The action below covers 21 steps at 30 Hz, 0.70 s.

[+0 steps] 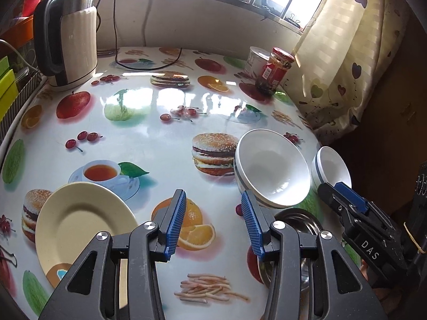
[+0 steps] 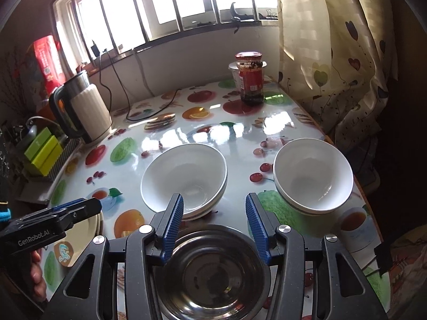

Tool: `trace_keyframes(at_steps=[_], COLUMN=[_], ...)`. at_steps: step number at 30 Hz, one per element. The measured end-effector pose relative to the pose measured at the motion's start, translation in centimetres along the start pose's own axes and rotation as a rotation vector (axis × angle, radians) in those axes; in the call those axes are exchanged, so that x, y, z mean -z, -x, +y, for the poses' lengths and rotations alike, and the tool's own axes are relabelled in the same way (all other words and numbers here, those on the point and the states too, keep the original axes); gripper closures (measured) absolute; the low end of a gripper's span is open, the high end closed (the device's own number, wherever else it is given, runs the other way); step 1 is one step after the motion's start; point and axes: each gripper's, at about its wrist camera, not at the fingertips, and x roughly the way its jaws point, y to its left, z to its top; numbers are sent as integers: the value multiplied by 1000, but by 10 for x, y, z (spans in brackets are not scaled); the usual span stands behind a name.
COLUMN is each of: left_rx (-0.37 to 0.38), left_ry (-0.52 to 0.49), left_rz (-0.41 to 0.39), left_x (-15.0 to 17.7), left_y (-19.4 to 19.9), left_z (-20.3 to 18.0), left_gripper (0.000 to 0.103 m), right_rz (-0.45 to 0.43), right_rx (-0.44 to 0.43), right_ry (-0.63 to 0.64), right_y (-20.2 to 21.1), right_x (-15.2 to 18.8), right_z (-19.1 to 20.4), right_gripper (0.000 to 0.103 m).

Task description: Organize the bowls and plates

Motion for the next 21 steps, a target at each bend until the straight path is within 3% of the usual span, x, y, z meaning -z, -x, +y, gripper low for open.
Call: trace_keyframes(at_steps=[12, 21], left_rx=[-32, -42], left_ry=[-40, -9], left_rz=[53, 60], left_x=[-17, -18], left_y=[-47, -61], left_z=[-26, -26], left_gripper=[59, 59], right_rz=[45, 86], right_rx=[-10, -26], right_ry=[46, 62], right_y=[-43, -64], right_x=[-17, -19], right_z=[-10, -12], right_gripper=[55, 65])
